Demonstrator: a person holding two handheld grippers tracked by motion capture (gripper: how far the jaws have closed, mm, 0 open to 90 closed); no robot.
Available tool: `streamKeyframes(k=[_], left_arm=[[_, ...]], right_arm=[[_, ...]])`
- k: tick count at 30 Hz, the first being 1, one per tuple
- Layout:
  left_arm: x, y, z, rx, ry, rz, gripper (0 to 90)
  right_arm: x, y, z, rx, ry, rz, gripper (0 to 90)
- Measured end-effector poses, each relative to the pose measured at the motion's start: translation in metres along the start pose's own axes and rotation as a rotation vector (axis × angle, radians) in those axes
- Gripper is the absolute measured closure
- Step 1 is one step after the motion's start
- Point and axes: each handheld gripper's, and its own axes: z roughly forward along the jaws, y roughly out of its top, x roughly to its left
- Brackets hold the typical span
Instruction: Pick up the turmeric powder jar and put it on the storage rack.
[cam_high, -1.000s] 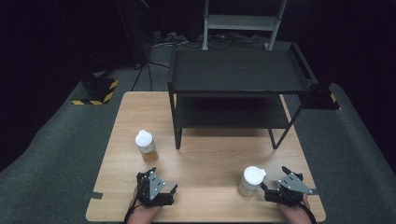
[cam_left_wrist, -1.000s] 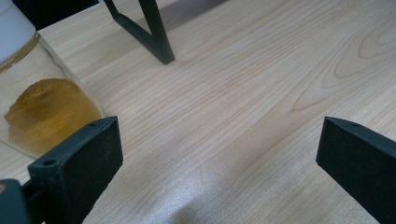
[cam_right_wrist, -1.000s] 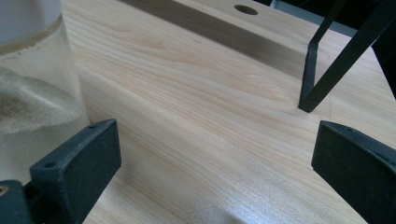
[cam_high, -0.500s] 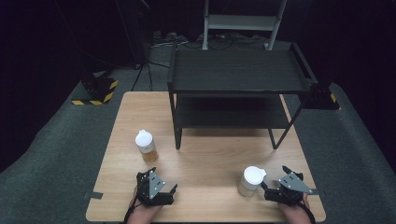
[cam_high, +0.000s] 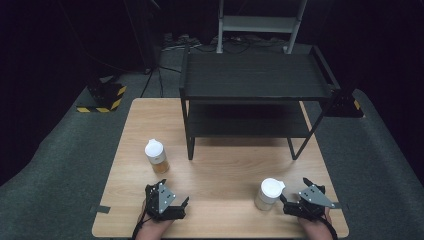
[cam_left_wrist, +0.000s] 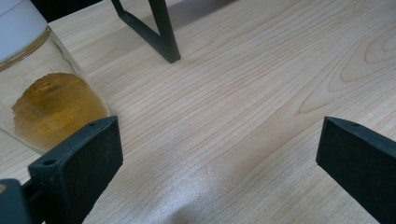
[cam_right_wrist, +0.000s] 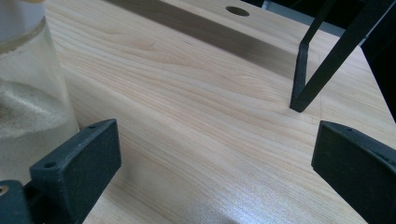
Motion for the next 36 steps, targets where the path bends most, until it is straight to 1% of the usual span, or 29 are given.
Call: streamKeyframes(k=[3, 8, 11, 20, 25, 31, 36], left_arm=[[0.001, 0.0, 0.0, 0.002, 0.003, -0.006, 0.7], [0.005, -0.002, -0.002, -0.004, -0.002, -0.027, 0.7], [0.006, -0.003, -0.005, -0.018, 0.001, -0.035, 0.7], [0.008, -0.003, -0.016, -0.068, 0.008, -0.041, 0.5], [0.01, -0.004, -0.023, -0.089, 0.012, -0.052, 0.4], [0.013, -0.007, -0.03, -0.116, 0.028, -0.064, 0.4], [0.015, -0.008, -0.034, -0.126, 0.044, -0.075, 0.4]], right_arm=[[-0.001, 0.0, 0.0, 0.001, 0.001, 0.006, 0.5], [0.0, 0.001, 0.0, 0.004, 0.003, -0.004, 0.6], [-0.001, 0.0, 0.0, 0.003, 0.003, -0.002, 0.6], [-0.001, 0.001, 0.0, 0.004, 0.004, -0.001, 0.6], [-0.002, 0.001, 0.0, 0.004, 0.007, 0.004, 0.6], [-0.002, 0.001, 0.0, 0.004, 0.008, 0.004, 0.5], [-0.002, 0.001, 0.0, 0.004, 0.008, 0.003, 0.5]])
